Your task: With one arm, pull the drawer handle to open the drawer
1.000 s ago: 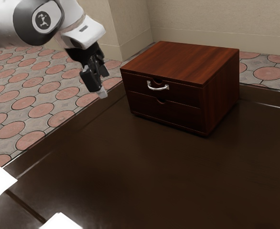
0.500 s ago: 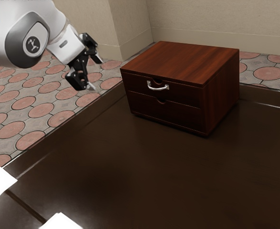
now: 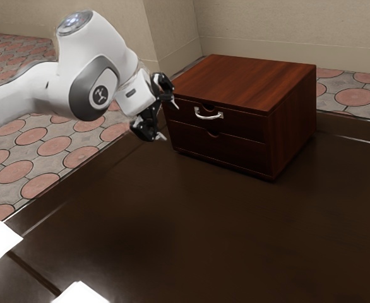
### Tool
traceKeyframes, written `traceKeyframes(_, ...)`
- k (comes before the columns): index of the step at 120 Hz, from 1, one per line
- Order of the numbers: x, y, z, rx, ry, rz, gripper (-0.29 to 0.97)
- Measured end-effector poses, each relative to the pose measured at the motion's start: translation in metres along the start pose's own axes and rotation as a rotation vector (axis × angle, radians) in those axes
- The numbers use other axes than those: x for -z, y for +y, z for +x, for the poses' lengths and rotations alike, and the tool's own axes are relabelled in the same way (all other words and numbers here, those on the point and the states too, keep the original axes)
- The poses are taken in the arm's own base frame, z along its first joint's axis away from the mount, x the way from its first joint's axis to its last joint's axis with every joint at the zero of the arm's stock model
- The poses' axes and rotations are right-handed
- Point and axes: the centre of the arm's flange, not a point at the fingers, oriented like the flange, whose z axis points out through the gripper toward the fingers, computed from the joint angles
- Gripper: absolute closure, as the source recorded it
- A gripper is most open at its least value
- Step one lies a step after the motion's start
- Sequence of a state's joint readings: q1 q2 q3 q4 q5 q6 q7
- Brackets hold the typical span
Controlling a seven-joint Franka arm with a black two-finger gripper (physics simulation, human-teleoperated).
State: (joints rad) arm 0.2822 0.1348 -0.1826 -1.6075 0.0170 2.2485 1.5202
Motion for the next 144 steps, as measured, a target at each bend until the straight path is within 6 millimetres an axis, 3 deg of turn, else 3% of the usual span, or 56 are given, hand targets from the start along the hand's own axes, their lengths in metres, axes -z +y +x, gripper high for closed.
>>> traceKeyframes(44, -0.045, -0.036, -0.018, -0.005, -0.004, 0.092, 0.26)
traceKeyframes(62, -0.060, -0.045, 0.001, -0.030, 0.028, 0.103, 0.30)
traceKeyframes(144, -0.095, -0.047, 0.000, -0.058, 0.017, 0.084, 0.40)
